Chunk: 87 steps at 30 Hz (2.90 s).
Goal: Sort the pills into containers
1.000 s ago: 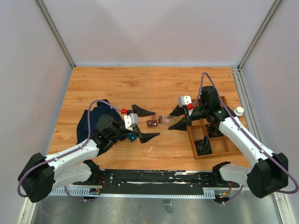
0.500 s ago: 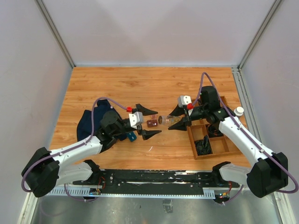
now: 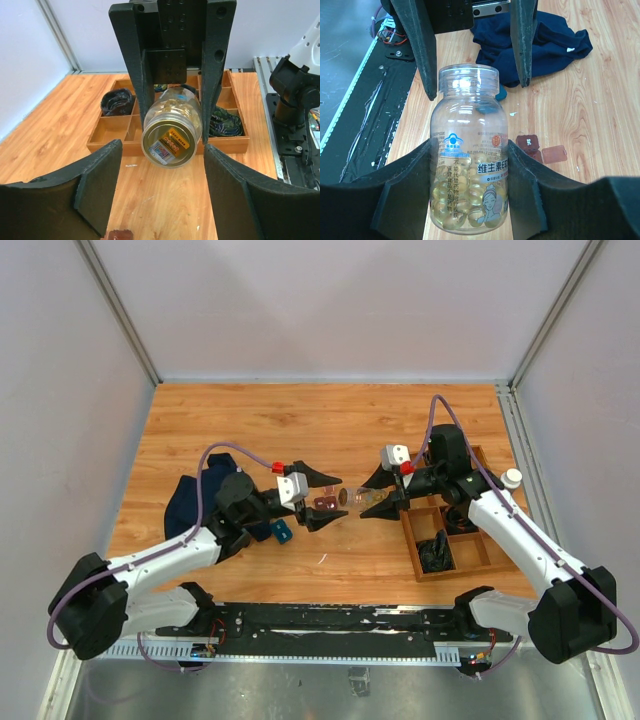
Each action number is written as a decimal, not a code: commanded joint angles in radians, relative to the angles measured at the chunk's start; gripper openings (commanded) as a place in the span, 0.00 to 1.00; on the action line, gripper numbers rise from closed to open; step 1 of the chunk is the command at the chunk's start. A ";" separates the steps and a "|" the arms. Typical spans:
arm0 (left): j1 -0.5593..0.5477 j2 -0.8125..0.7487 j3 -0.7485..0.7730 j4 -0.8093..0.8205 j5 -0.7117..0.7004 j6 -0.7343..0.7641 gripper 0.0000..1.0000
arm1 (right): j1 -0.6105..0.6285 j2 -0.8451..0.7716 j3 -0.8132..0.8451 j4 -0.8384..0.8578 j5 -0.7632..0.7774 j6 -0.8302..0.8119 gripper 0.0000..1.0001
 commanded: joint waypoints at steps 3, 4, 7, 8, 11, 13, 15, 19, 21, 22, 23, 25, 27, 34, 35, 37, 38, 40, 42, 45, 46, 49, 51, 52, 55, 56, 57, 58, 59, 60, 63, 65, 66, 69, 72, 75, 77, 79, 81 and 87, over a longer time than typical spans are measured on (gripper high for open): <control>0.007 0.026 0.043 0.043 0.035 -0.045 0.66 | -0.008 -0.004 0.001 -0.012 -0.013 -0.017 0.01; 0.007 0.032 0.048 0.044 0.039 -0.051 0.64 | -0.009 -0.004 0.000 -0.012 -0.013 -0.018 0.00; 0.007 0.049 0.061 0.048 0.054 -0.080 0.61 | -0.009 -0.004 -0.001 -0.012 -0.013 -0.019 0.01; 0.007 0.055 0.065 0.052 0.061 -0.095 0.60 | -0.009 -0.004 0.000 -0.013 -0.013 -0.019 0.01; 0.007 0.066 0.067 0.063 0.067 -0.128 0.53 | -0.009 -0.006 -0.001 -0.013 -0.011 -0.018 0.01; 0.007 0.068 0.068 0.069 0.065 -0.148 0.45 | -0.009 -0.006 -0.001 -0.012 -0.011 -0.018 0.01; 0.007 0.071 0.066 0.074 0.059 -0.177 0.33 | -0.009 -0.007 0.000 -0.011 -0.011 -0.017 0.01; 0.005 0.058 0.062 0.075 0.016 -0.274 0.07 | -0.010 -0.007 -0.001 -0.013 -0.011 -0.019 0.01; 0.005 0.045 0.057 0.075 -0.050 -0.376 0.01 | -0.012 -0.009 -0.001 -0.012 -0.010 -0.019 0.01; 0.004 0.039 0.054 0.075 -0.077 -0.434 0.00 | -0.012 -0.009 -0.001 -0.012 -0.010 -0.020 0.01; 0.000 0.031 0.050 0.074 -0.107 -0.488 0.00 | -0.012 -0.008 -0.001 -0.011 -0.011 -0.019 0.00; -0.014 0.010 0.036 0.073 -0.179 -0.602 0.00 | -0.012 -0.006 -0.001 -0.012 -0.012 -0.019 0.01; -0.042 -0.014 0.022 0.060 -0.259 -0.705 0.00 | -0.012 -0.006 -0.001 -0.010 -0.012 -0.020 0.01; -0.151 -0.078 0.025 -0.079 -0.504 -0.793 0.51 | -0.012 -0.006 -0.001 -0.011 -0.010 -0.019 0.01; -0.151 -0.081 0.024 -0.087 -0.504 -0.791 0.63 | -0.012 -0.006 -0.001 -0.011 -0.010 -0.019 0.01; -0.151 -0.089 0.023 -0.092 -0.498 -0.771 0.77 | -0.012 -0.006 0.000 -0.011 -0.011 -0.019 0.00; -0.151 -0.094 0.024 -0.100 -0.499 -0.760 0.81 | -0.012 -0.007 0.000 -0.011 -0.011 -0.019 0.01; -0.151 -0.108 0.025 -0.130 -0.503 -0.725 0.89 | -0.012 -0.008 0.001 -0.012 -0.011 -0.018 0.01; -0.151 -0.129 0.016 -0.147 -0.496 -0.676 0.93 | -0.014 -0.010 0.001 -0.011 -0.011 -0.018 0.01; -0.151 -0.186 -0.029 -0.154 -0.475 -0.574 0.98 | -0.017 -0.012 -0.001 -0.012 -0.013 -0.020 0.01; -0.151 -0.210 -0.046 -0.154 -0.468 -0.536 0.99 | -0.017 -0.011 -0.001 -0.012 -0.014 -0.020 0.01; -0.151 -0.277 -0.090 -0.148 -0.420 -0.362 0.99 | -0.017 -0.008 -0.001 -0.011 -0.017 -0.019 0.01; -0.150 -0.305 -0.114 -0.126 -0.361 -0.234 0.99 | -0.017 -0.005 -0.001 -0.011 -0.020 -0.019 0.01; -0.150 -0.312 -0.126 -0.108 -0.324 -0.168 0.99 | -0.016 -0.004 -0.001 -0.011 -0.021 -0.019 0.01; -0.121 -0.291 -0.149 -0.037 -0.193 -0.035 0.99 | -0.017 -0.004 -0.001 -0.011 -0.015 -0.019 0.01; -0.094 -0.270 -0.147 -0.007 -0.143 -0.028 0.99 | -0.017 -0.004 -0.001 -0.012 -0.013 -0.019 0.00; -0.063 -0.242 -0.140 0.023 -0.092 -0.038 0.99 | -0.017 -0.004 -0.002 -0.012 -0.012 -0.019 0.01; -0.031 -0.209 -0.130 0.051 -0.040 -0.054 0.99 | -0.017 -0.003 -0.002 -0.012 -0.010 -0.020 0.01; 0.000 -0.179 -0.114 0.072 0.018 -0.070 0.99 | -0.017 -0.002 -0.003 -0.013 -0.010 -0.021 0.01; 0.021 -0.148 -0.092 0.086 0.052 -0.078 0.99 | -0.017 -0.001 -0.003 -0.013 -0.011 -0.021 0.01; 0.057 -0.065 -0.045 0.087 0.103 -0.076 0.96 | -0.017 -0.001 -0.002 -0.013 -0.011 -0.022 0.01; 0.062 -0.024 -0.017 0.084 0.130 -0.076 0.91 | -0.018 -0.003 -0.004 -0.013 -0.011 -0.022 0.01; 0.063 -0.007 -0.006 0.086 0.141 -0.082 0.90 | -0.018 -0.003 -0.004 -0.013 -0.011 -0.022 0.01; 0.063 0.029 0.020 0.094 0.159 -0.104 0.86 | -0.017 -0.002 -0.003 -0.015 -0.013 -0.024 0.01; 0.063 0.046 0.029 0.116 0.163 -0.122 0.83 | -0.018 0.003 0.002 -0.028 -0.014 -0.036 0.01; 0.063 0.058 0.039 0.134 0.155 -0.137 0.78 | -0.017 0.004 0.004 -0.031 -0.015 -0.037 0.01; 0.063 0.065 0.046 0.137 0.148 -0.148 0.72 | -0.018 0.003 0.004 -0.031 -0.015 -0.038 0.01; 0.063 0.073 0.053 0.138 0.142 -0.164 0.68 | -0.017 0.002 0.004 -0.031 -0.015 -0.038 0.00; 0.063 0.081 0.057 0.143 0.140 -0.186 0.65 | -0.017 0.002 0.003 -0.031 -0.016 -0.037 0.01; 0.063 0.100 0.067 0.156 0.146 -0.237 0.48 | -0.018 0.002 0.004 -0.030 -0.014 -0.038 0.01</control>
